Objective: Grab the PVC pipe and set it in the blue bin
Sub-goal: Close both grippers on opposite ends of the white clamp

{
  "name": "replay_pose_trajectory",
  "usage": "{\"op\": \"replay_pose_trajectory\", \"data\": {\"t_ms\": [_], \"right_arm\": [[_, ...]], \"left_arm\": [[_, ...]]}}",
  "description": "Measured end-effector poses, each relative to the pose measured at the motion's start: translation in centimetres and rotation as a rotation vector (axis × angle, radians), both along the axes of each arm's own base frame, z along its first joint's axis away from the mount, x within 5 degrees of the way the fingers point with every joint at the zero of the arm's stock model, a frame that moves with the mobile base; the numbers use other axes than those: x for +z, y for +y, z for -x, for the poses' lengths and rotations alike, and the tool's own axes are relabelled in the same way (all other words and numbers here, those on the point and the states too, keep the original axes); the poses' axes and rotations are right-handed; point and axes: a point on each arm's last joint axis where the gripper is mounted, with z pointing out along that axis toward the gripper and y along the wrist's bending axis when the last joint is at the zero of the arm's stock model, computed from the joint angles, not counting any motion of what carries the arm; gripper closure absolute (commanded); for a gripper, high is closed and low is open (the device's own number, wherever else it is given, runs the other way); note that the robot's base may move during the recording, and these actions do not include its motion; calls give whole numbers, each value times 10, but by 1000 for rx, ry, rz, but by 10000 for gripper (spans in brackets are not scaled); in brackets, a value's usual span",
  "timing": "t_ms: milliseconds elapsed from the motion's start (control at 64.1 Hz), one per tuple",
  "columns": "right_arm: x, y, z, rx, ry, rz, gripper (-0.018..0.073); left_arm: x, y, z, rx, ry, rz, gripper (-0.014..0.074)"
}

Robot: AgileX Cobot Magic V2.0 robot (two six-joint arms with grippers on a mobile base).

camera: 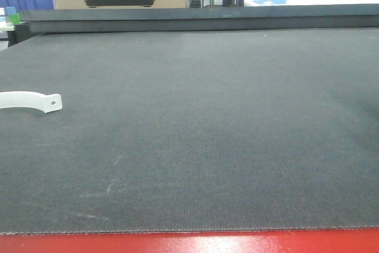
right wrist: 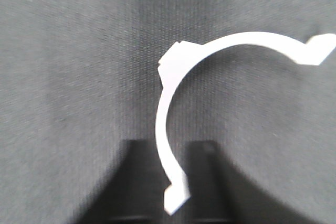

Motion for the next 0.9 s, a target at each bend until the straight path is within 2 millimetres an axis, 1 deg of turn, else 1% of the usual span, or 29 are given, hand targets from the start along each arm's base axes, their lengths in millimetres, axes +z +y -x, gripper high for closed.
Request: {"op": "replay_pose_trajectory", "data": {"t_ms": [156, 281, 484, 655, 764, 874, 905], "right_arm": [[-23, -2, -9, 1, 91, -22, 347], [-34, -3, -13, 0, 120, -29, 347], [-46, -4, -18, -2, 149, -38, 347], [-47, -5, -20, -3, 152, -41, 359], [-46, -5, -20, -3, 151, -40, 468], [-46, -5, -21, -4, 147, -41, 650], [-46, -5, -21, -4, 146, -41, 718]], "left_arm": [[0, 0, 0, 0, 2, 0, 707], [0, 0, 0, 0, 2, 0, 707], [-1, 0, 1, 0, 8, 0, 707], [-1, 0, 1, 0, 20, 0, 707], [-2, 0, 2, 1, 31, 8, 707], [-2, -1, 2, 2, 36, 16, 707], [-2, -1, 2, 3, 38, 22, 707]]}}
